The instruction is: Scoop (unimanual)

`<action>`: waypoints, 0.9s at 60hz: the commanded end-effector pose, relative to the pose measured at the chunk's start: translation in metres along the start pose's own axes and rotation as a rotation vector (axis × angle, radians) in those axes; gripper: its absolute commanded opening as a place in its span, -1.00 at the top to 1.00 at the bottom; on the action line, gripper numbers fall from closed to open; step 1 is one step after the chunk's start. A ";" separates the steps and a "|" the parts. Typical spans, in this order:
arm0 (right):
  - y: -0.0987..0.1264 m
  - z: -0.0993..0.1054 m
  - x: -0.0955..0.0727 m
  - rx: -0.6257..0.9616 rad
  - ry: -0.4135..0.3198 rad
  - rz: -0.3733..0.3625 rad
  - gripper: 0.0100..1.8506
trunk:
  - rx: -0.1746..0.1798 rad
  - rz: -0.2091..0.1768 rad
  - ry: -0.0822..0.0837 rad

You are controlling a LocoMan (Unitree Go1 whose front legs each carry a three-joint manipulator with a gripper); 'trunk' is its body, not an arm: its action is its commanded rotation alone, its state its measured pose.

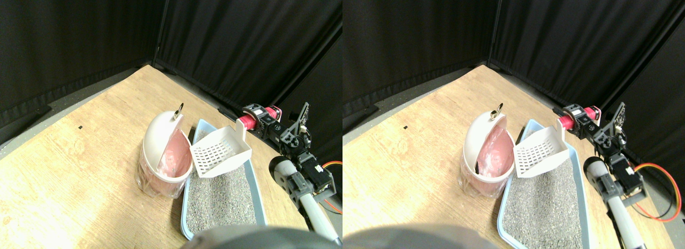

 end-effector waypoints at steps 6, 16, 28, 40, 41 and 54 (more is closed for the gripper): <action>-0.019 -0.005 -0.001 0.163 -0.144 -0.024 0.95 | 0.018 -0.015 0.014; -0.035 -0.018 -0.010 0.268 -0.180 -0.108 0.95 | 0.045 -0.045 0.020; -0.057 -0.038 -0.025 0.355 -0.226 -0.186 0.95 | 0.089 -0.094 0.031; -0.070 -0.056 -0.040 0.422 -0.256 -0.275 0.95 | 0.120 -0.133 0.043; -0.070 -0.058 -0.042 0.427 -0.261 -0.283 0.95 | 0.123 -0.138 0.044; -0.079 -0.082 -0.057 0.475 -0.295 -0.303 0.95 | 0.148 -0.172 0.051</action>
